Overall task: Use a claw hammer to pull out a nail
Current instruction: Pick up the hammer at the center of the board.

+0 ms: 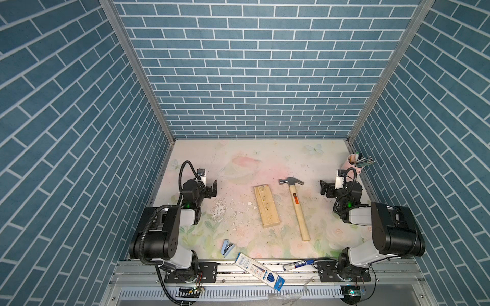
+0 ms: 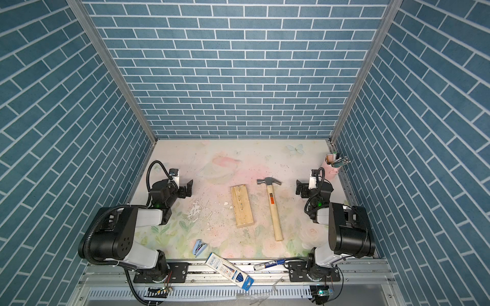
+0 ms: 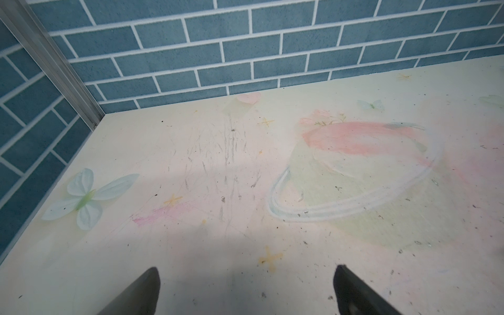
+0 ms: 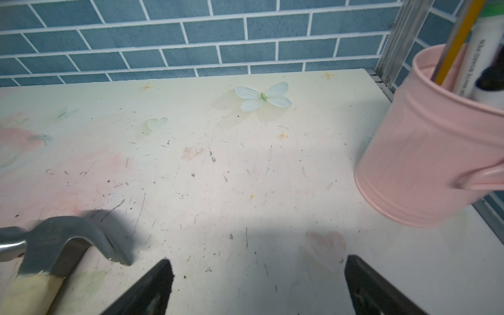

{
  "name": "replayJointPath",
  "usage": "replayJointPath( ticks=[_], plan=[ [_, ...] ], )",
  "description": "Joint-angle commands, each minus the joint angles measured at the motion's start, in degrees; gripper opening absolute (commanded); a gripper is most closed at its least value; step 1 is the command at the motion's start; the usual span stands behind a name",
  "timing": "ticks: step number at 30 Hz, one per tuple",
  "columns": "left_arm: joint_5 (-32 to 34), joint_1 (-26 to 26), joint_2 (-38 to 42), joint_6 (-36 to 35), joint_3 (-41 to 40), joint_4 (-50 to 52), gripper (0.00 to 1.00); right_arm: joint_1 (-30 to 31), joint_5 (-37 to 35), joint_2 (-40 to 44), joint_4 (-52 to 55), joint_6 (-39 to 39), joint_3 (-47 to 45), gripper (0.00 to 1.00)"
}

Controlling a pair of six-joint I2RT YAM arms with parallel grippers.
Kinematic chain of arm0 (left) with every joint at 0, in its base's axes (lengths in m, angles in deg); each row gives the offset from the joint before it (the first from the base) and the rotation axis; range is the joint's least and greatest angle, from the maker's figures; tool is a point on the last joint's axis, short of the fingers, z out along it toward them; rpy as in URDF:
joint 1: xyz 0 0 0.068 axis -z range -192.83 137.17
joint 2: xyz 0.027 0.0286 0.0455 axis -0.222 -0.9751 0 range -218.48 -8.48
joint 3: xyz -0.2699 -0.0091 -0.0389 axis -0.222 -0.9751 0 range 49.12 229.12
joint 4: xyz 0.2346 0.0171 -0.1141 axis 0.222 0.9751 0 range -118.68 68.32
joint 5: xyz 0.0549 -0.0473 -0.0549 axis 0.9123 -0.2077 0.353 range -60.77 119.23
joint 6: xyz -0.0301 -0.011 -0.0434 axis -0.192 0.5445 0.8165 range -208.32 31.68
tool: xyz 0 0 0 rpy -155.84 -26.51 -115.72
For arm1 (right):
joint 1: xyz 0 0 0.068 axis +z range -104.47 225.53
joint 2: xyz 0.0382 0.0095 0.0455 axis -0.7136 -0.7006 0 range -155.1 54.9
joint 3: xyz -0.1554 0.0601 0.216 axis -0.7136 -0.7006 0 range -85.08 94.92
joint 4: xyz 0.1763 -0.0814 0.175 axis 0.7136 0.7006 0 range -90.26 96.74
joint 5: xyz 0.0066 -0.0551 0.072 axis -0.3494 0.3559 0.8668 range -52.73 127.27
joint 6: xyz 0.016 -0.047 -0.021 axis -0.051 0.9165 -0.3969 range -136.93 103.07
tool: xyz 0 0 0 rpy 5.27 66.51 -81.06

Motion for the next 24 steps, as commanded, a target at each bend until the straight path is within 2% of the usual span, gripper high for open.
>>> replayJointPath(
  ticks=[1, 6, 8, 10, 12, 16, 18, 20, 22, 24],
  plan=[
    [0.28, -0.84, -0.29, 0.75, 1.39, 1.01, 0.99, -0.11, -2.10, -0.44, 0.67, -0.81, 1.59, 0.99],
    [0.54, -1.46, -0.33, 1.41, 1.52, 1.18, 0.99, -0.04, -2.19, -0.30, 0.59, -0.68, 1.43, 0.99],
    [3.67, -1.46, -0.01, 2.55, 1.30, 0.90, 0.99, -0.08, -2.77, 0.36, 0.88, -0.78, 1.48, 0.98],
    [6.33, -1.46, 2.98, 3.57, 0.84, 2.43, 0.99, 0.13, -5.03, 4.49, 6.29, -1.49, 2.87, 0.98],
    [8.94, -0.76, 7.38, 3.53, 0.30, 4.95, 0.99, 0.13, -10.26, 8.87, 14.12, -3.56, 5.12, 0.97],
    [17.82, 3.84, 16.81, 1.94, -1.38, 9.17, 0.99, 0.16, -19.53, 14.85, 26.60, -10.76, 10.04, 0.99],
    [21.35, 5.79, 22.44, 5.57, -1.33, 12.46, 0.99, 0.16, -24.20, 16.29, 34.17, -17.06, 14.00, 0.99],
    [21.99, 6.92, 27.28, 11.89, -0.77, 16.86, 0.99, 0.23, -28.20, 16.83, 44.51, -24.17, 19.49, 0.99],
    [21.15, 8.30, 30.40, 17.69, 0.45, 21.10, 0.99, 0.14, -28.56, 17.01, 54.76, -27.93, 25.11, 0.99],
    [19.96, 9.94, 31.39, 22.00, 2.30, 24.57, 0.99, 0.14, -25.53, 17.01, 59.68, -30.83, 27.36, 0.99]
  ],
)
